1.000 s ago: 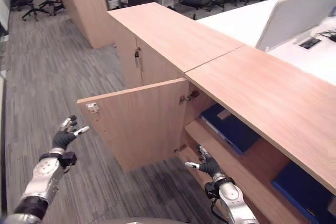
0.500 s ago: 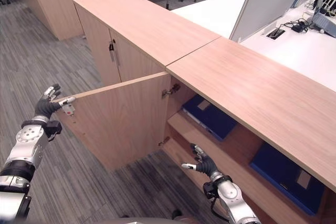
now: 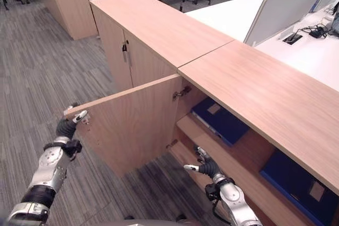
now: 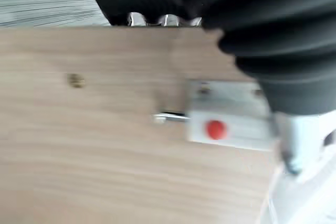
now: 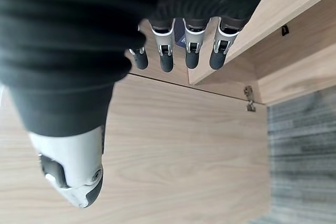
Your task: Put the empty folder in the office cabinet
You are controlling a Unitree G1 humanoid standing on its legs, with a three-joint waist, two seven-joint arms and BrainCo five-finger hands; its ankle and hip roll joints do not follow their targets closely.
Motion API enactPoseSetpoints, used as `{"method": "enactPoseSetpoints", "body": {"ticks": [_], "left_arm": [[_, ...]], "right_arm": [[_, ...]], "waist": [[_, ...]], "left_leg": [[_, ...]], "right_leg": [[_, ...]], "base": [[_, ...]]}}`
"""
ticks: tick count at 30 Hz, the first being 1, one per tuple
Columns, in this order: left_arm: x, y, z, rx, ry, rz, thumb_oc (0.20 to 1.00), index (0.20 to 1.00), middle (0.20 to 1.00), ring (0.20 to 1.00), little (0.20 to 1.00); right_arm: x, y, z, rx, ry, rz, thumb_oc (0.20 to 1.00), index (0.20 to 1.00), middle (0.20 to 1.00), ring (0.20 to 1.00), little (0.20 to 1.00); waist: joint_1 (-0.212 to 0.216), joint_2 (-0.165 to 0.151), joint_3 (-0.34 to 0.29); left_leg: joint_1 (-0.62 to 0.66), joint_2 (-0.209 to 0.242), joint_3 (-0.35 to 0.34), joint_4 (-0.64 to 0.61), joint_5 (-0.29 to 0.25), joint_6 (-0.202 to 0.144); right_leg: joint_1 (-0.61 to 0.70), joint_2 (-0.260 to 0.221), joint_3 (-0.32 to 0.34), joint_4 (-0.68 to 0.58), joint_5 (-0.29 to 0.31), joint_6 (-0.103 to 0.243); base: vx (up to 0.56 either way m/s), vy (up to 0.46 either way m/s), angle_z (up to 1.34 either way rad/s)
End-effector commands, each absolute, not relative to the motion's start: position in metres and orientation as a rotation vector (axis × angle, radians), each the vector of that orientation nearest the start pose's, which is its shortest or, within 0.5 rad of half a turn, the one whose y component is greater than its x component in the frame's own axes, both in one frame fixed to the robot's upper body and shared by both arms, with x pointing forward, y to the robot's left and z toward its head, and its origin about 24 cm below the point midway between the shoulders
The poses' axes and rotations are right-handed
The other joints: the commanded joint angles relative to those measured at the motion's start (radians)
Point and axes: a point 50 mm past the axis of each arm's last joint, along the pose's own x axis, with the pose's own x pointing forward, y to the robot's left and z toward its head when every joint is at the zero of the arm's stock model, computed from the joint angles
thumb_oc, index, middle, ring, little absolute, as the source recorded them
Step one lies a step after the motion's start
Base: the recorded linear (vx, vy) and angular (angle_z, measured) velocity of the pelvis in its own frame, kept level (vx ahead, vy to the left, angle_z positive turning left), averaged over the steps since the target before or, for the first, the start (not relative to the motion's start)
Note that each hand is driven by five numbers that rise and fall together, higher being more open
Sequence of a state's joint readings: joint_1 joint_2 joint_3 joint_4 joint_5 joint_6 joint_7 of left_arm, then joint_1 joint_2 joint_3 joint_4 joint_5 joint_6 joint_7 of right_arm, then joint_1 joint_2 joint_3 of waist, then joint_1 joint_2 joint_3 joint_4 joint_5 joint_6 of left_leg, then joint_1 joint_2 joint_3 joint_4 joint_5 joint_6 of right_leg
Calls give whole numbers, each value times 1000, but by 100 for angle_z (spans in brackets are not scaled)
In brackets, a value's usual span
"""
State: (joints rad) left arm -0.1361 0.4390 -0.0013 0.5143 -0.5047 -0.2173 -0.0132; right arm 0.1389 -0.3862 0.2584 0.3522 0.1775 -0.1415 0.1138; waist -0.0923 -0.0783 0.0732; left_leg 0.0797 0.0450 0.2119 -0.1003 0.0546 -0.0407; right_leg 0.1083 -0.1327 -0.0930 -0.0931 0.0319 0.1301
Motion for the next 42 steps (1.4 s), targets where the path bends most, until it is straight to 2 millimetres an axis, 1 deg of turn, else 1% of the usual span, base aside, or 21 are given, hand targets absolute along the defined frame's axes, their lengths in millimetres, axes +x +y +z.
{"method": "enactPoseSetpoints", "body": {"ticks": [1, 10, 14, 16, 18, 19, 20, 21, 22, 24, 26, 27, 28, 29, 31, 32, 34, 37, 39, 40, 42], "left_arm": [[283, 229, 21, -80, 57, -11, 1000, 1000, 1000, 1000, 1000], [260, 194, 12, -119, 73, -187, 1000, 1000, 1000, 1000, 1000], [255, 188, 17, -84, 57, -243, 1000, 1000, 1000, 1000, 1000], [254, 185, 22, -84, 42, -270, 1000, 1000, 1000, 1000, 1000], [250, 183, 25, -78, 36, -298, 1000, 1000, 1000, 1000, 1000], [243, 183, 28, -55, 32, -331, 1000, 1000, 1000, 1000, 1000], [243, 183, 28, -55, 32, -331, 1000, 1000, 1000, 1000, 1000], [239, 184, 28, -50, 37, -337, 1000, 1000, 1000, 1000, 1000], [236, 183, 29, -48, 37, -354, 1000, 1000, 1000, 1000, 1000], [229, 182, 27, -36, 56, -383, 1000, 1000, 1000, 1000, 1000], [226, 180, 26, -14, 62, -409, 1000, 1000, 1000, 1000, 1000], [224, 178, 27, 1, 62, -426, 1000, 1000, 1000, 1000, 1000], [222, 177, 27, 5, 60, -433, 1000, 1000, 1000, 1000, 1000], [219, 174, 24, 15, 70, -450, 1000, 1000, 1000, 1000, 1000], [218, 172, 24, 4, 70, -453, 1000, 1000, 1000, 1000, 1000], [218, 168, 25, -15, 62, -457, 1000, 1000, 1000, 1000, 1000], [218, 166, 25, -26, 61, -465, 1000, 1000, 1000, 1000, 1000], [221, 155, 29, -50, 36, -490, 1000, 1000, 1000, 1000, 1000], [222, 149, 30, -58, 25, -503, 1000, 1000, 1000, 1000, 1000], [221, 147, 29, -67, 27, -508, 1000, 1000, 1000, 1000, 1000], [223, 142, 32, -69, 9, -513, 1000, 1000, 1000, 1000, 1000]], "right_arm": [[213, -189, -31, -155, 277, 237, 1000, 1000, 1000, 1000, 1000], [210, -191, -30, -156, 271, 214, 1000, 1000, 1000, 1000, 1000], [215, -191, -24, -154, 241, 207, 1000, 1000, 1000, 1000, 1000], [224, -188, -17, -157, 208, 209, 1000, 1000, 1000, 1000, 1000], [229, -186, -12, -163, 185, 209, 1000, 1000, 1000, 1000, 1000], [233, -185, -9, -165, 167, 210, 1000, 1000, 1000, 1000, 1000], [233, -185, -9, -165, 166, 210, 1000, 1000, 1000, 1000, 1000], [235, -184, -8, -166, 163, 212, 1000, 1000, 1000, 1000, 1000], [239, -183, -6, -171, 153, 211, 1000, 1000, 1000, 1000, 1000], [245, -181, -3, -178, 143, 212, 1000, 1000, 1000, 1000, 1000], [248, -182, -2, -183, 138, 197, 1000, 1000, 1000, 1000, 1000], [252, -184, 0, -192, 130, 183, 1000, 1000, 1000, 1000, 1000], [253, -184, 1, -195, 128, 181, 1000, 1000, 1000, 1000, 1000], [257, -186, 3, -214, 123, 173, 1000, 1000, 1000, 1000, 1000], [258, -188, 5, -226, 117, 178, 1000, 1000, 1000, 1000, 1000], [256, -191, 7, -235, 115, 173, 1000, 1000, 1000, 1000, 1000], [257, -192, 8, -243, 111, 174, 1000, 1000, 1000, 1000, 1000], [258, -202, 12, -268, 103, 144, 1000, 1000, 1000, 1000, 1000], [257, -204, 11, -278, 111, 139, 1000, 1000, 1000, 1000, 1000], [257, -204, 10, -282, 112, 137, 1000, 1000, 1000, 1000, 1000], [261, -204, 13, -295, 105, 138, 1000, 1000, 1000, 1000, 1000]], "waist": [[-6, -5, -4], [17, 3, 19], [24, 12, 41], [48, 28, 71], [79, 51, 73], [103, 65, 69], [104, 65, 68], [116, 68, 64], [133, 74, 57], [161, 70, 40], [183, 65, 21], [188, 65, 11], [190, 65, 7], [186, 72, -6], [173, 88, -10], [156, 102, -8], [150, 111, -3], [106, 147, 14], [86, 163, 23], [79, 165, 30], [85, 165, 49]], "left_leg": [[82, -11, -52, 13, -129, 22], [61, -30, -69, 13, -122, 39], [49, -31, -64, 13, -112, 44], [25, -18, -41, 22, -98, 49], [-5, -5, -7, 35, -82, 54], [-24, 2, 38, 53, -77, 65], [-28, 3, 39, 55, -75, 66], [-28, 5, 60, 60, -78, 69], [-38, 9, 89, 69, -75, 74], [-56, 6, 138, 83, -68, 76], [-71, 4, 182, 79, -57, 71], [-84, 11, 205, 80, -43, 62], [-91, 16, 215, 78, -34, 57], [-107, 41, 239, 76, -3, 36], [-111, 72, 251, 73, 26, 12], [-110, 103, 256, 72, 51, -10], [-107, 116, 261, 70, 66, -22], [-100, 169, 280, 75, 112, -62], [-92, 193, 283, 84, 117, -78], [-92, 200, 274, 94, 117, -85], [-115, 193, 179, 124, 108, -94]], "right_leg": [[-46, -67, -50, 63, 11, 93], [-75, -91, -63, 104, 20, 101], [-107, -98, -62, 134, 35, 108], [-143, -112, -118, 207, 29, 106], [-135, -135, -235, 291, -20, 81], [-107, -156, -319, 387, -58, 66], [-111, -156, -318, 385, -55, 64], [-96, -170, -346, 418, -73, 60], [-72, -185, -388, 439, -70, 58], [-23, -207, -433, 433, -47, 72], [12, -221, -455, 388, -17, 91], [42, -220, -465, 338, -29, 95], [52, -215, -464, 304, -29, 96], [77, -178, -443, 209, -61, 89], [90, -139, -413, 139, -83, 77], [100, -107, -386, 89, -95, 63], [108, -92, -379, 68, -97, 55], [118, -45, -331, 10, -111, 41], [111, -32, -296, 6, -120, 34], [107, -28, -282, 6, -123, 32], [87, -21, -235, 6, -118, 22]], "base": [[-26, 34, 1], [-50, 20, 2], [-115, -17, 1], [-259, -42, -6], [-261, -1, -36], [-219, 12, -72], [-199, -1, -89], [-128, -39, -73], [-175, -47, -61], [-151, -89, -67], [-131, -165, -124], [-143, -206, -126], [-155, -382, -94], [-121, -333, -67], [-79, -374, -70], [-63, -305, -78], [-59, -233, -49], [-109, -278, -51], [-67, -139, -44], [-55, -128, -71], [-84, -126, -98]]}}
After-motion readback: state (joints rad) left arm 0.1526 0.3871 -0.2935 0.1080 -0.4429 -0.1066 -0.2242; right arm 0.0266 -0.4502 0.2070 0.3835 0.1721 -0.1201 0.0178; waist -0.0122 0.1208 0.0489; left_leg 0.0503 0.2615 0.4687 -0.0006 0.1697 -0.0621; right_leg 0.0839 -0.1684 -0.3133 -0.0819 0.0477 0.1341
